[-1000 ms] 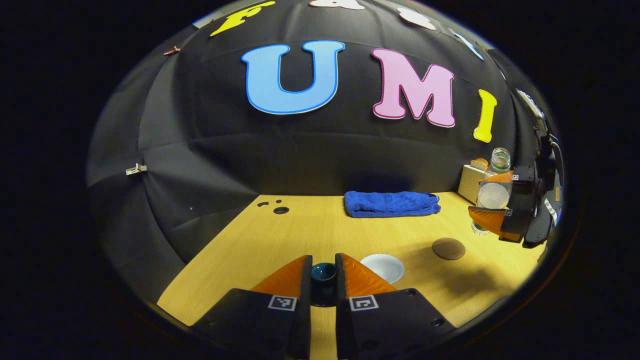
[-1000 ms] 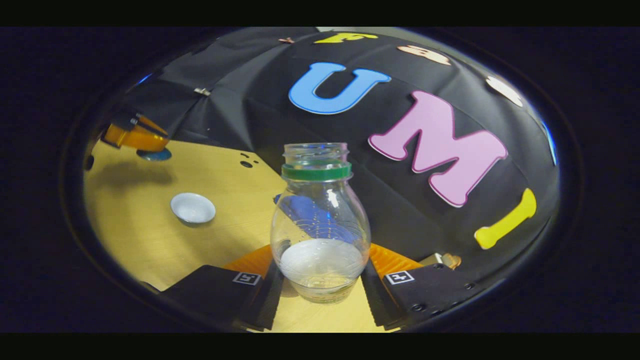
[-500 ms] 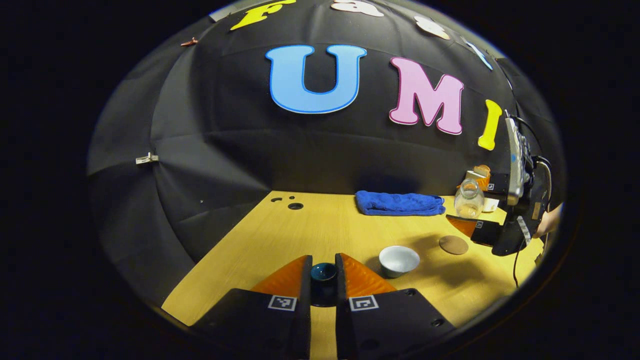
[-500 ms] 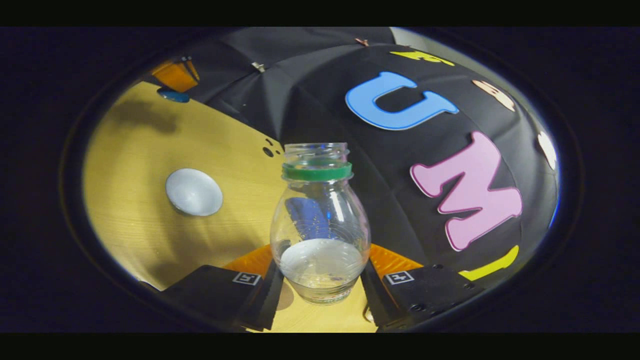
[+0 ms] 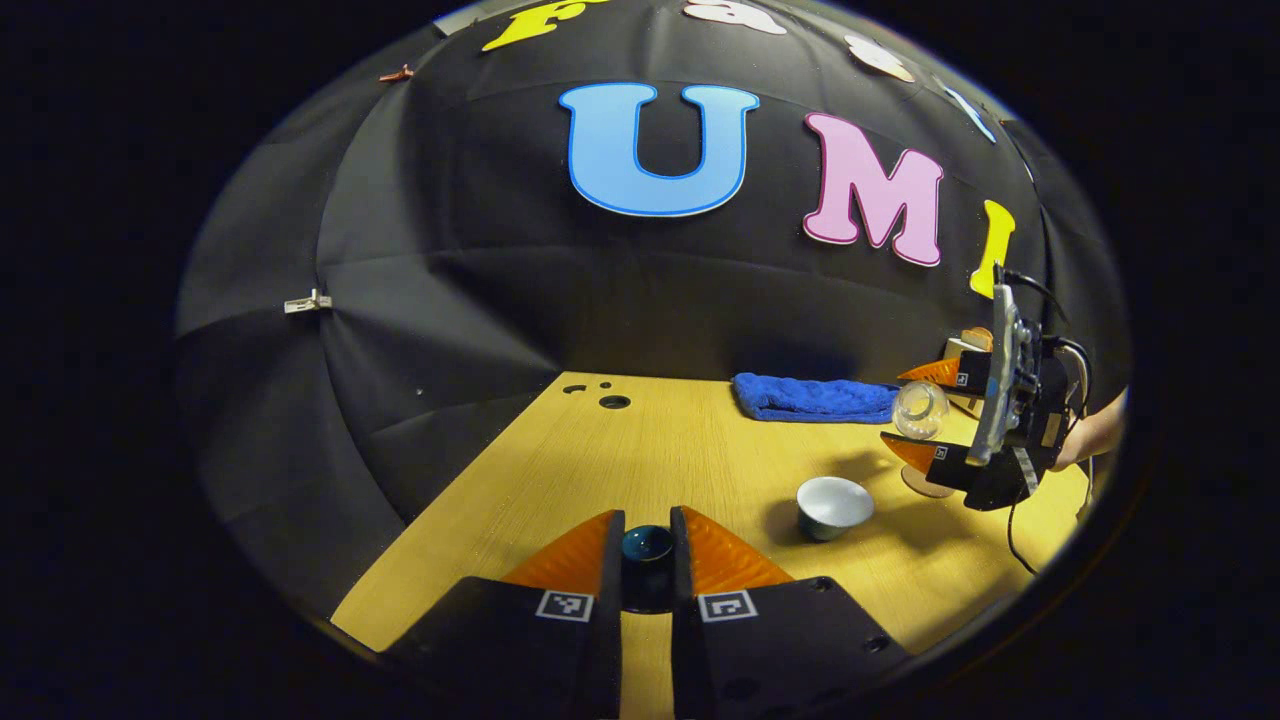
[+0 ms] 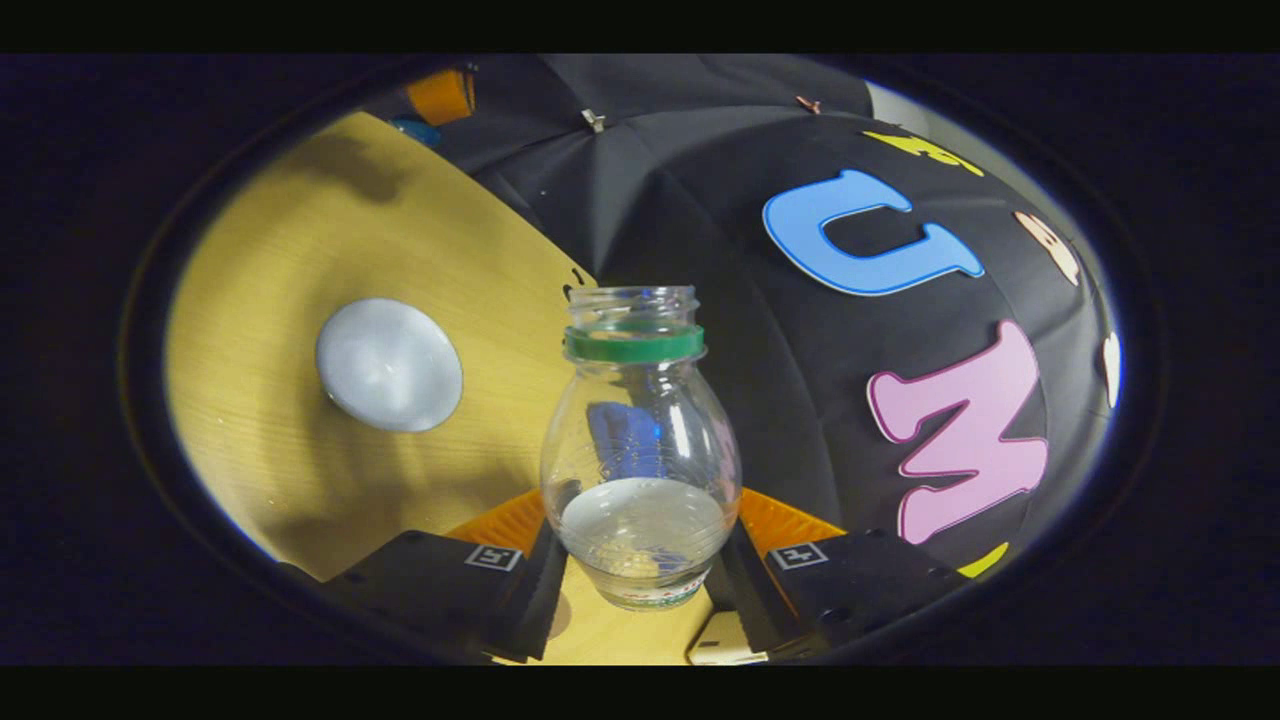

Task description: Open the teacup lid with one hand, grasp the water bottle and pour water into the teacup with the other hand; after pouring, place the water bottle on the coaster and then close the teacup lid.

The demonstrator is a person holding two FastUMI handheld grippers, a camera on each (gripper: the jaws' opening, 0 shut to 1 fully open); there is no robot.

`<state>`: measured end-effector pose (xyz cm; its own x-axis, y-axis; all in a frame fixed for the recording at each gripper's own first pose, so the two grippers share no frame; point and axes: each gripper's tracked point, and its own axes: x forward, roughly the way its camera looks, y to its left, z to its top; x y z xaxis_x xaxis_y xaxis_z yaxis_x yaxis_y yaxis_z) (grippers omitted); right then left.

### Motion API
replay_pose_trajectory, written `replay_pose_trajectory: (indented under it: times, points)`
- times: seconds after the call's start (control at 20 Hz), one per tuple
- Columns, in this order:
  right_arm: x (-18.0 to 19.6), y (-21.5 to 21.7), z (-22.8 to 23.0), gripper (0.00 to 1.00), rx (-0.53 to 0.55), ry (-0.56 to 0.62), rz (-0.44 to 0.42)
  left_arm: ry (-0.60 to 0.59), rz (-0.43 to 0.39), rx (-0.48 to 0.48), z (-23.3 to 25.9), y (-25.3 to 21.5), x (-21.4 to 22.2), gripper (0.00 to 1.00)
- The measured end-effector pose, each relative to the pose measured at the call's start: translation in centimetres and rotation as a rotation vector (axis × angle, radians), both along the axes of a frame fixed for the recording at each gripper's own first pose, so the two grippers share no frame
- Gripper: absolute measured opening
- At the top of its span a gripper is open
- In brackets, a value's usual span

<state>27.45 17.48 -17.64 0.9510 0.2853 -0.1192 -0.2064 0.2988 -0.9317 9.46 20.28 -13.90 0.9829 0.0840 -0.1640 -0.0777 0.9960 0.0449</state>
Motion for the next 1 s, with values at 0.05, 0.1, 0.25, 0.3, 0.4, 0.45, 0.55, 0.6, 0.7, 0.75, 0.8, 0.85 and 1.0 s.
replay_pose_trajectory:
  times: [0.05, 0.1, 0.25, 0.3, 0.4, 0.45, 0.55, 0.6, 0.7, 0.75, 0.8, 0.85, 1.0]
  points:
    - [0.2, -0.1, 0.0, 0.75, -0.019, -0.008, 0.002, -0.001, -0.004, -0.003, -0.2, -0.1, 0.0, 0.24]
    - [0.5, -0.3, -0.2, 0.75, -0.039, -0.016, 0.006, -0.001, -0.009, -0.004, -0.3, -0.2, 0.0, 0.24]
    - [1.1, -0.2, -0.2, 0.75, -0.114, -0.053, 0.025, 0.002, -0.018, -0.009, -1.0, -0.2, -0.1, 0.24]
    - [1.2, 0.0, -0.3, 0.74, -0.136, -0.062, 0.034, 0.003, -0.02, -0.014, -1.3, -0.2, 0.0, 0.24]
    - [1.7, 0.7, -0.8, 0.74, -0.176, -0.076, 0.058, 0.005, -0.02, -0.023, -1.8, 0.0, 0.1, 0.24]
    - [1.8, 1.3, -0.9, 0.74, -0.191, -0.08, 0.072, 0.005, -0.02, -0.025, -2.1, 0.2, 0.1, 0.24]
    - [2.2, 1.9, -1.4, 0.74, -0.218, -0.088, 0.091, 0.013, -0.01, -0.023, -2.6, 0.9, 0.1, 0.24]
    - [2.4, 2.2, -1.7, 0.74, -0.235, -0.093, 0.094, 0.014, -0.003, -0.03, -2.7, 1.2, 0.1, 0.24]
    - [2.5, 2.3, -2.3, 0.74, -0.254, -0.091, 0.102, 0.014, 0.005, -0.05, -3.0, 1.6, 0.1, 0.24]
    - [2.7, 2.4, -2.4, 0.74, -0.263, -0.095, 0.106, 0.016, 0.006, -0.057, -3.1, 1.7, 0.1, 0.24]
    - [2.8, 2.6, -2.5, 0.74, -0.274, -0.107, 0.114, 0.018, 0.008, -0.058, -3.3, 1.9, 0.2, 0.24]
    - [2.8, 2.7, -2.4, 0.74, -0.292, -0.122, 0.119, 0.022, 0.008, -0.057, -3.4, 1.9, 0.2, 0.24]
    - [3.2, 2.6, -2.8, 0.74, -0.324, -0.134, 0.122, 0.027, 0.005, -0.058, -3.7, 2.0, 0.4, 0.24]
